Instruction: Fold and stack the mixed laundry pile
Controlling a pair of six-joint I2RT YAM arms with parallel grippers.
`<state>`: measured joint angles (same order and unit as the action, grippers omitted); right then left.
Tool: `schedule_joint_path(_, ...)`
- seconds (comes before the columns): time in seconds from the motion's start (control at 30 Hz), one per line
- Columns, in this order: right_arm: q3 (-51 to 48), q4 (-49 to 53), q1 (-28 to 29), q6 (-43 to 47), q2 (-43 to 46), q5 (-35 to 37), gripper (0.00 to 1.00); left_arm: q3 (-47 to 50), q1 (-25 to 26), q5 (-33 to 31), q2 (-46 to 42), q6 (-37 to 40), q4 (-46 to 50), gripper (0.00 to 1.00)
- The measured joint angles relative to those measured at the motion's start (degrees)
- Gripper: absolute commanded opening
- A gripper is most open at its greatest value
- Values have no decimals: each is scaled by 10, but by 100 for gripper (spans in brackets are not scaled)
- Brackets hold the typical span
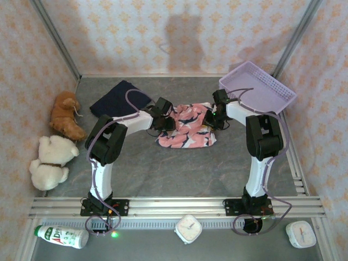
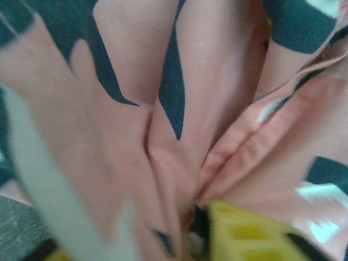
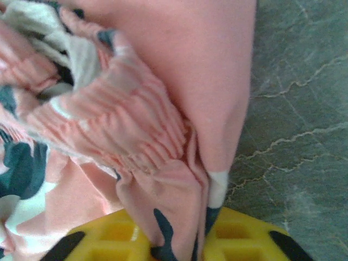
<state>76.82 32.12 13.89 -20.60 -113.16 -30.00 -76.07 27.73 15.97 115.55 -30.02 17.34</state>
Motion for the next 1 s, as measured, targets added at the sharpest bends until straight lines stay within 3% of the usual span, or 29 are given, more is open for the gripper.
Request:
schedule_joint_path(0.07, 0, -2, 2, -4, 0, 0, 11, -10, 0, -5, 0, 2, 19, 0)
schedule_joint_path(0.27, 0, -8, 19, -23, 0, 7, 0, -63, 2, -29, 1, 22, 88, 0)
schedule_joint_path(0.77, 29, -63, 115, -112, -31, 50, 0, -215, 0, -120, 0, 153, 271, 0)
schedule_joint_path(1.0, 65, -104, 153, -168, -66, 65, 3, -257, -12, -126, 0, 216, 310, 0)
